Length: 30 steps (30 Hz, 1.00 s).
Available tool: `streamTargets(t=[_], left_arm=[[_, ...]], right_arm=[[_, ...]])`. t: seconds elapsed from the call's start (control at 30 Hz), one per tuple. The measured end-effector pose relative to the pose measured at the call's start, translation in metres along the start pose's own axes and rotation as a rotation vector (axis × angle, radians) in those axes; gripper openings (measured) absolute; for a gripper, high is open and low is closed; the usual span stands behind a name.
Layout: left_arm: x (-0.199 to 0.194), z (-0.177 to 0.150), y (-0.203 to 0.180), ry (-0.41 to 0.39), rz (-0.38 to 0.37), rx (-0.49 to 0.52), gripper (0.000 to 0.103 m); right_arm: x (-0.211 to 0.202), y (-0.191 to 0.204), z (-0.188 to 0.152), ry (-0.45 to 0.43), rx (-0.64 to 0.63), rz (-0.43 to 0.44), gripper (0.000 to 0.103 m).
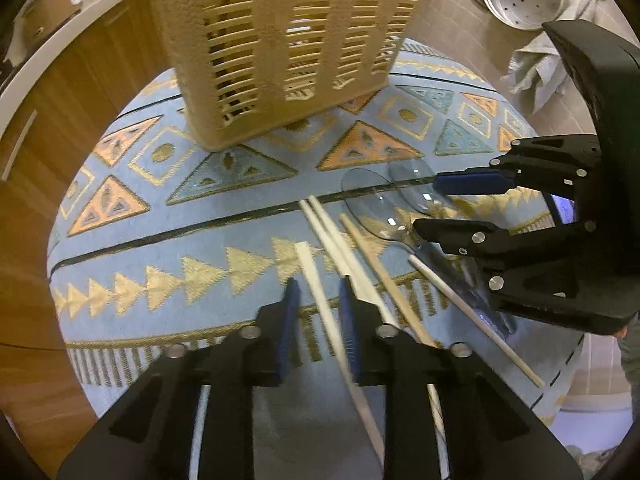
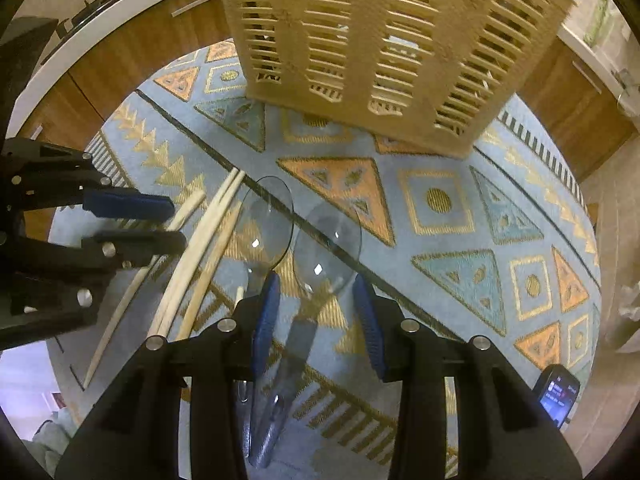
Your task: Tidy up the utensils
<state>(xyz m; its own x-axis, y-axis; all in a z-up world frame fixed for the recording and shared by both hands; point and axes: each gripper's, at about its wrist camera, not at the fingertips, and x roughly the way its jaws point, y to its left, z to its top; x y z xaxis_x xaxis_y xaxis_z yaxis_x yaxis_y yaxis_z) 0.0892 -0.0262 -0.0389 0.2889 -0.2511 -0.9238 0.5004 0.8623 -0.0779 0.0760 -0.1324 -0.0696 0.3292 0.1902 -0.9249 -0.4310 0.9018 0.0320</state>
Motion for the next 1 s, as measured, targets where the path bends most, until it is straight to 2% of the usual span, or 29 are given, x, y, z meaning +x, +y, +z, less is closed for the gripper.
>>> streamTargets(t=[0.1,0.2,0.27,0.43,0.63,0.8,0.93,1.0], left_arm=[[0.000,0.002,0.001,0.006,0.008,-0.005,0.014],[0.001,0.003,-0.007,0.011,0.054,0.030,0.014],[0.002,0.004,-0.013,0.010,0.091,0.052,0.008],[0.000,0.003,-0.010,-0.023,0.090,0.030,0.003],[-0.029,-0.006,-0.005,-0.208,0.025,-0.036,0.003],[-0.070,-0.007,-0.010,-0.379,0.006,-0.049,0.003],[-0.092,0.004,-0.020,-0.475,-0.004,-0.056,0.003],[-0.109,0.010,-0.026,-0.551,0.001,-0.044,0.003]], right_arm=[[0.004,0.002,0.008,-0.002,0.005,0.000,0.036],[0.006,0.002,0.013,0.000,0.006,0.001,0.032],[0.006,0.003,0.014,-0.002,0.002,-0.002,0.028],[0.003,0.003,0.010,-0.037,-0.002,-0.018,0.027],[-0.028,-0.011,0.000,-0.153,0.018,0.004,0.027],[-0.063,-0.017,-0.003,-0.267,0.021,0.008,0.027],[-0.093,-0.022,-0.002,-0.343,0.038,0.017,0.027],[-0.115,-0.033,-0.006,-0.396,0.049,0.024,0.027]])
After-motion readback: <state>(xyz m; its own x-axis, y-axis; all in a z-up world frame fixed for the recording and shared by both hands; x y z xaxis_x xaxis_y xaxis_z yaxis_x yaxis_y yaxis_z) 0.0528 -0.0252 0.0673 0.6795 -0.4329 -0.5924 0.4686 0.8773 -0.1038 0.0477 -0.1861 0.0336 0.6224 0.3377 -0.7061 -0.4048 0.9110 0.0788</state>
